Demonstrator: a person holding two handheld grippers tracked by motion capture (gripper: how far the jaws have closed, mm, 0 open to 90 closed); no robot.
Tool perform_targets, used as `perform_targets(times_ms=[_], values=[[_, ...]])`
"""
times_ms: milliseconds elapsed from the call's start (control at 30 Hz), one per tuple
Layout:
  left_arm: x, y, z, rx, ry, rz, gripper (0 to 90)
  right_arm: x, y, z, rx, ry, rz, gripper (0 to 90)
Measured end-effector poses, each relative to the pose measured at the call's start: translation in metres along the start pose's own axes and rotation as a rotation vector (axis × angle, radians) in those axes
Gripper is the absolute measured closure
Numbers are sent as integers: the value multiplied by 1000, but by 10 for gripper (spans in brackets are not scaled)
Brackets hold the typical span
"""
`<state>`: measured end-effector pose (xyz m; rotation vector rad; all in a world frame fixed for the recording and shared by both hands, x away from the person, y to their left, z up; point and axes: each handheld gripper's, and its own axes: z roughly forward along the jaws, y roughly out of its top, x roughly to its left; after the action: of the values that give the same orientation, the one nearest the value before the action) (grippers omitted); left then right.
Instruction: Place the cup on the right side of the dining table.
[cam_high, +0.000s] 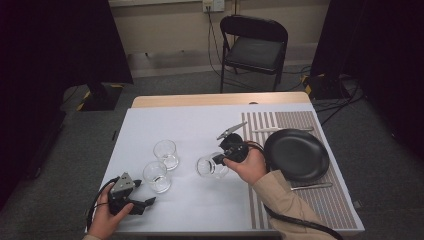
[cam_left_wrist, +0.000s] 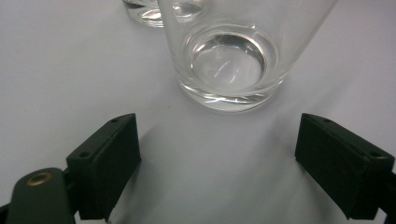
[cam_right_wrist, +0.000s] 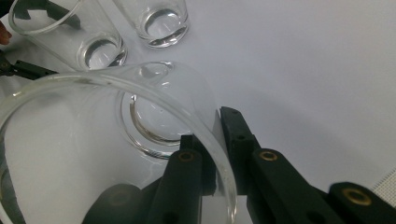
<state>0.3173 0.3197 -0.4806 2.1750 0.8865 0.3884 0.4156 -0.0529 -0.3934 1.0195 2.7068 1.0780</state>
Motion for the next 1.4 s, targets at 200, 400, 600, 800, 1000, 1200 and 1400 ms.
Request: perform_targets(times_ms=[200,400,600,800,1000,1200,1400], values=[[0,0,0,0,0,0,131,-3,-3,-2,-5,-3,8,853],[0,0,0,0,0,0,131,-6,-5,-7,-14,-10,20,853],[0,0,0,0,0,0,131,-9,-7,-9,-8,-17,26,853],[0,0,0,0,0,0,131,-11,-9,-10,-7,-25,26,853],[0,0,0,0,0,0,131,-13,-11,-13,-13,-26,38,853],[0,0,0,0,0,0,131,-15,-12,-14,-10,-31,40,853],[0,0,0,0,0,0,131,-18,-14,-16,-17,-37,47,853]])
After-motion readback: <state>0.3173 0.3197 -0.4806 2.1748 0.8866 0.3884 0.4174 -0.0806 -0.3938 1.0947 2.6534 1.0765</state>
